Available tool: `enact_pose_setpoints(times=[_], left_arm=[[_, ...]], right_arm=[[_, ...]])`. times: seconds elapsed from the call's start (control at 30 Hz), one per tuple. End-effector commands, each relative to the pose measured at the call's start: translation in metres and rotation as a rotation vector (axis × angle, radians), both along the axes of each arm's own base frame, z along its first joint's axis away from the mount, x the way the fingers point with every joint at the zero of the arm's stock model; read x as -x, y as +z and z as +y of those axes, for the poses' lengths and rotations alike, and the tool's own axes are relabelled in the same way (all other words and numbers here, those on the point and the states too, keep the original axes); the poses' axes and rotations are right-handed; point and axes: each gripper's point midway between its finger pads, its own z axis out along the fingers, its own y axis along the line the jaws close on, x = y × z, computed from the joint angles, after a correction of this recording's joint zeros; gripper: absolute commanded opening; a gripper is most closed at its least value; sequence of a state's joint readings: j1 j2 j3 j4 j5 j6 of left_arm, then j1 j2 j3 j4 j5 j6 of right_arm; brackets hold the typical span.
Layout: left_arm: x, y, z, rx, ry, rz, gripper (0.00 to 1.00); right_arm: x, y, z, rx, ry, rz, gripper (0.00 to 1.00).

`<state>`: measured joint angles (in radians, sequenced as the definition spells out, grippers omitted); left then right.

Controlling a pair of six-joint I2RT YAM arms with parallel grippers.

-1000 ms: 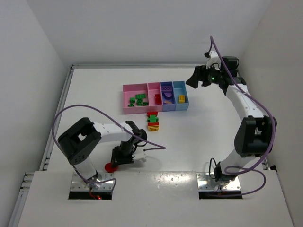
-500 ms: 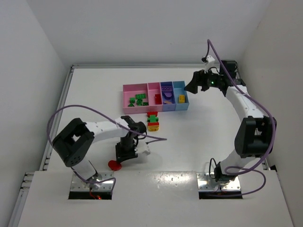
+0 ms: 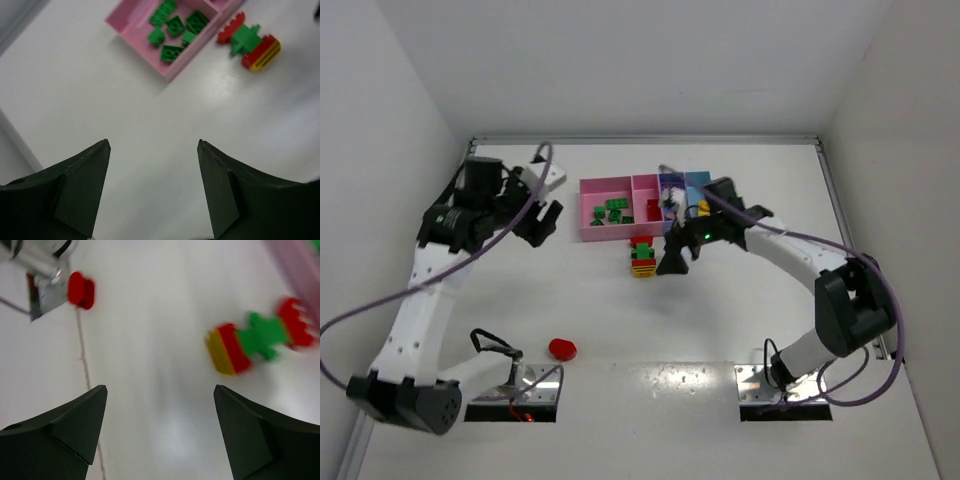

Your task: Sort the legos into containers by color

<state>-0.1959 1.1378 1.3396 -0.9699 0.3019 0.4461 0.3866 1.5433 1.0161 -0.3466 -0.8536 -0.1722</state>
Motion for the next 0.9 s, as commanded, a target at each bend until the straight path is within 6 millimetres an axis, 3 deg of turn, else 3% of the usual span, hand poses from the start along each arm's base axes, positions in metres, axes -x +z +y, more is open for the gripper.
enact_pose_setpoints(times=[0.0, 0.03, 0.07, 0.1, 0.13, 0.2, 0.23, 0.3, 0.33, 0.37, 0.4, 0.47, 0.6, 0.73, 0.87], left_arm=[[0.005, 0.046, 0.019, 0.166, 0.189, -0.206, 0.77], [-0.001, 0.065, 0.028, 0.203, 0.260, -0.306, 0.77], [0.000, 0.062, 0.044, 0.235, 0.394, -0.324, 0.77], [0.003, 0.070, 0.055, 0.260, 0.463, -0.372, 0.77], [0.014, 0.086, 0.060, 0.332, 0.526, -0.436, 0.77], [0.022, 0.086, 0.076, 0.360, 0.648, -0.461, 0.78], [0.026, 0.090, 0.079, 0.383, 0.676, -0.476, 0.78], [0.038, 0.087, 0.081, 0.441, 0.717, -0.478, 0.79], [0.042, 0.087, 0.081, 0.446, 0.715, -0.486, 0.82], [0.048, 0.093, 0.081, 0.471, 0.717, -0.505, 0.82], [0.049, 0.090, 0.085, 0.467, 0.733, -0.508, 0.84], [0.051, 0.084, 0.086, 0.457, 0.740, -0.486, 0.84], [0.052, 0.095, 0.084, 0.453, 0.723, -0.489, 0.85], [0.047, 0.097, 0.091, 0.439, 0.761, -0.501, 0.85], [0.040, 0.085, 0.093, 0.411, 0.774, -0.478, 0.85]], right_arm=[[0.053, 0.000, 0.063, -0.011, 0.199, -0.107, 0.87], [0.061, -0.009, 0.077, -0.007, 0.210, -0.092, 0.87], [0.079, -0.017, 0.094, 0.015, 0.255, -0.097, 0.87], [0.086, -0.025, 0.101, 0.032, 0.273, -0.100, 0.87], [0.082, -0.039, 0.112, 0.067, 0.237, -0.100, 0.87], [0.089, -0.048, 0.133, 0.093, 0.255, -0.110, 0.87], [0.104, -0.054, 0.146, 0.107, 0.292, -0.106, 0.87], [0.106, -0.064, 0.167, 0.125, 0.296, -0.132, 0.87], [0.116, -0.064, 0.180, 0.116, 0.316, -0.148, 0.87], [0.110, -0.061, 0.191, 0.116, 0.296, -0.187, 0.87], [0.110, -0.071, 0.197, 0.134, 0.295, -0.192, 0.87], [0.107, -0.070, 0.212, 0.133, 0.285, -0.225, 0.87], [0.109, -0.079, 0.231, 0.144, 0.301, -0.229, 0.87], [0.128, -0.093, 0.247, 0.175, 0.354, -0.225, 0.87], [0.151, -0.104, 0.251, 0.208, 0.423, -0.230, 0.89]])
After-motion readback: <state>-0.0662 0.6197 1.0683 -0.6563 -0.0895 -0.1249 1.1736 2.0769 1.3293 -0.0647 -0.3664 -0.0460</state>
